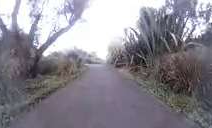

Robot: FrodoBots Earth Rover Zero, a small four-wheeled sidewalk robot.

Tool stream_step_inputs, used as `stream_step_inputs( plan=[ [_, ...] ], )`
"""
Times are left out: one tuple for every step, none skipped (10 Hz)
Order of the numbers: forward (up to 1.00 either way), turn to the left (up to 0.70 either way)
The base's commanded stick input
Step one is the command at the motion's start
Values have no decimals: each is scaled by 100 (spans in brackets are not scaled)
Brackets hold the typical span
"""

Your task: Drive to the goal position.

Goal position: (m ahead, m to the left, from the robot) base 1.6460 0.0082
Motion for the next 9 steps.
stream_step_inputs(
  plan=[
    [70,0],
    [70,0],
    [70,0],
    [70,0],
    [70,0],
    [70,0],
    [70,0],
    [70,0],
    [70,0]
  ],
)
